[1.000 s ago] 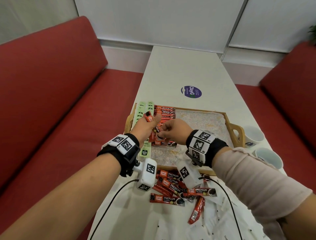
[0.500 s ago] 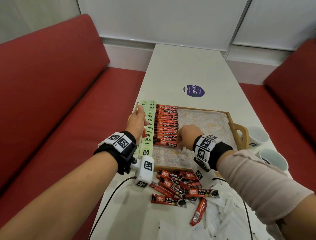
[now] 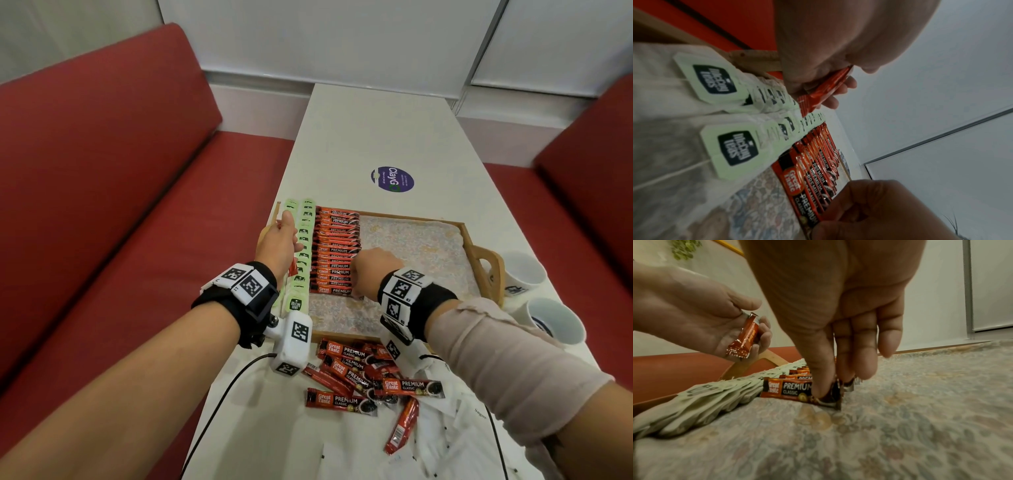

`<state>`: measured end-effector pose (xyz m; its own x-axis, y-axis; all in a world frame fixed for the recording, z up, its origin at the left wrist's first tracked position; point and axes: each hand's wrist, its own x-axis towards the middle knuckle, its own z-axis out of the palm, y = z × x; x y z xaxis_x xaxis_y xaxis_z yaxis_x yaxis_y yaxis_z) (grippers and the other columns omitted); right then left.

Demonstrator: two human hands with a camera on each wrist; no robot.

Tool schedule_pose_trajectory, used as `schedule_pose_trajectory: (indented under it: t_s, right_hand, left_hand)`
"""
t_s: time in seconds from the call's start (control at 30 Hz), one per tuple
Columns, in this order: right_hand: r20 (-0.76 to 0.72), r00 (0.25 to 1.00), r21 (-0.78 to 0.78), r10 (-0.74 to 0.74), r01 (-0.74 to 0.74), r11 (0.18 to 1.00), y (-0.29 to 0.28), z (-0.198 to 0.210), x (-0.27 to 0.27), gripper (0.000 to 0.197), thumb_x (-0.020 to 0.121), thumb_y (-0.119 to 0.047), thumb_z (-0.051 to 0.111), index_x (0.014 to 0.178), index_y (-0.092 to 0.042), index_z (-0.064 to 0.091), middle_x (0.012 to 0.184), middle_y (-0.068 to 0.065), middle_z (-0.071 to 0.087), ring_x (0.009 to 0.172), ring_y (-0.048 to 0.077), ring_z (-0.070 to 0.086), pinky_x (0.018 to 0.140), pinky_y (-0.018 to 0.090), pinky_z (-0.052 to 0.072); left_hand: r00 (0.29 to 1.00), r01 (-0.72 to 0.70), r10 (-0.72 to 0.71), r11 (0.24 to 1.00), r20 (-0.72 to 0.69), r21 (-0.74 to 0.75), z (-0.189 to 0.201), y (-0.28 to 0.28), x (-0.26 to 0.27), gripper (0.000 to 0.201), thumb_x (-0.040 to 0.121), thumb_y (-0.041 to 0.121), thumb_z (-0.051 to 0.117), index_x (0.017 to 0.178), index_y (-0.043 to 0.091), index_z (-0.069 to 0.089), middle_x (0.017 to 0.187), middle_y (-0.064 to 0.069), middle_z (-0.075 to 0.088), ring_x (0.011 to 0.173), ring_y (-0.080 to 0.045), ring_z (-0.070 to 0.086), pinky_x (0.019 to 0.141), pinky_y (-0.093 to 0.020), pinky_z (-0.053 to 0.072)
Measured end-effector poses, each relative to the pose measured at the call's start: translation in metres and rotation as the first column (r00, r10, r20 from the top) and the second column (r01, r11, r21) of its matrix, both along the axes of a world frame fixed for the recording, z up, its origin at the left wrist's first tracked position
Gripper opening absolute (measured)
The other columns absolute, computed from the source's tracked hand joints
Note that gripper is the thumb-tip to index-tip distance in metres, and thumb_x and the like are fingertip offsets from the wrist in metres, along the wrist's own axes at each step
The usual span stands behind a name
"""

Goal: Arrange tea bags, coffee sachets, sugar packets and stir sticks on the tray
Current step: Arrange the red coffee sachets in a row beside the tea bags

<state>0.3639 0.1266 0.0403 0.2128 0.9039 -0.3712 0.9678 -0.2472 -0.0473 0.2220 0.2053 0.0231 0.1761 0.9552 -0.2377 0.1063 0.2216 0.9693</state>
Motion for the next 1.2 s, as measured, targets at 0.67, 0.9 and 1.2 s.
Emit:
schedule_pose_trajectory:
  t_s: [0.67, 0.9, 1.2]
  right_hand:
    - [-0.341, 0.939, 0.231, 0.038, 0.045, 0.972, -0.003, 0.017, -0.011, 0.039, 0.086, -0.047, 0.061, 0.115, -0.02, 0.058, 0.102, -0.001, 0.061, 0.097, 0.017, 0.058, 0.08, 0.028, 0.045]
    - [-0.351, 0.933, 0.342, 0.074, 0.054, 0.938, -0.012, 0.021, -0.022, 0.044, 0.074, -0.034, 0.075, 0.099, -0.022, 0.041, 0.078, -0.011, 0.053, 0.07, 0.012, 0.054, 0.058, 0.026, 0.039]
    - [-0.441, 0.897, 0.327, -0.001, 0.162, 0.931, -0.018, 0.022, -0.009, 0.006, 0.09, -0.021, 0.06, 0.096, -0.02, 0.058, 0.095, 0.006, 0.066, 0.082, 0.023, 0.064, 0.077, 0.037, 0.054]
  left_hand:
    - [0.976, 0.162, -0.159, 0.987, 0.151, -0.008, 0.018, -0.022, 0.003, 0.024, 0.101, 0.017, 0.043, 0.116, 0.007, 0.059, 0.078, -0.001, 0.052, 0.07, -0.01, 0.054, 0.065, -0.032, 0.055]
    - [0.973, 0.189, -0.171, 0.976, 0.154, -0.109, 0.017, -0.029, 0.005, 0.019, 0.094, 0.025, 0.058, 0.107, 0.012, 0.059, 0.091, -0.003, 0.066, 0.074, -0.013, 0.064, 0.069, -0.03, 0.057]
    - [0.978, 0.21, -0.209, 0.973, 0.016, -0.093, 0.018, -0.033, -0.003, 0.036, 0.089, 0.038, 0.062, 0.114, 0.013, 0.055, 0.101, -0.001, 0.061, 0.075, -0.012, 0.062, 0.054, -0.024, 0.056]
